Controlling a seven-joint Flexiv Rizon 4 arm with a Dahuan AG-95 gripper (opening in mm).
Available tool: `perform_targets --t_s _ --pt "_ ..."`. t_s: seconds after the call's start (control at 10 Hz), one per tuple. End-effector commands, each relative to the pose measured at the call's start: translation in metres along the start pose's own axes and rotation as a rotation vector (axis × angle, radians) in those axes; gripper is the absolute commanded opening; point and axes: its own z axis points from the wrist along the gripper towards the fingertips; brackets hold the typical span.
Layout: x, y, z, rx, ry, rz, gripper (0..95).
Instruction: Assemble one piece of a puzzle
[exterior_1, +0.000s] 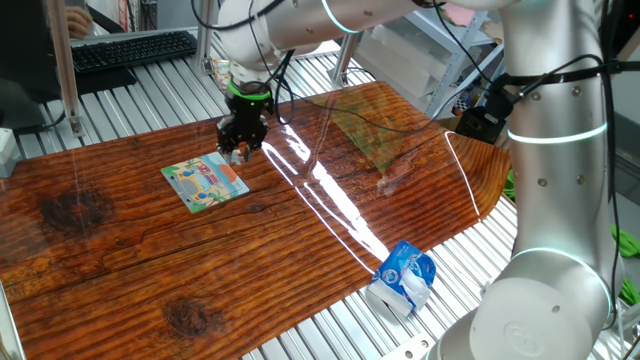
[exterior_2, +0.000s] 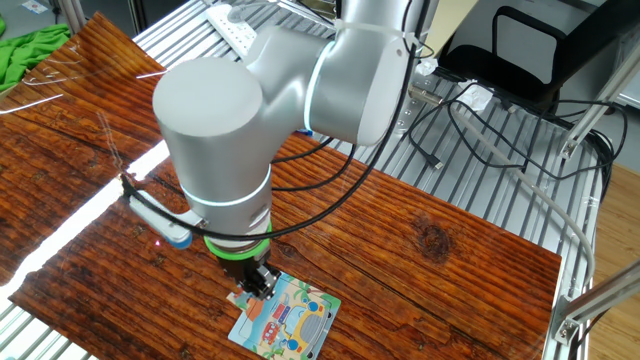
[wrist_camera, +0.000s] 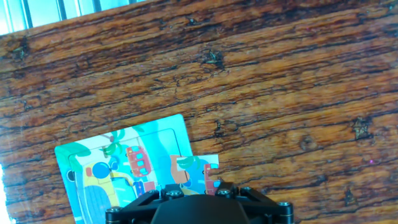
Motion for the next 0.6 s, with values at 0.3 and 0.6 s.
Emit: perform_targets --t_s 0.3,0.6 --pt "-0.0009 0.0003 0.0004 0.000 -0.002 -0.088 0.0" --pt "-0.0009 0.0003 0.0004 0.002 -0.008 -0.153 0.0"
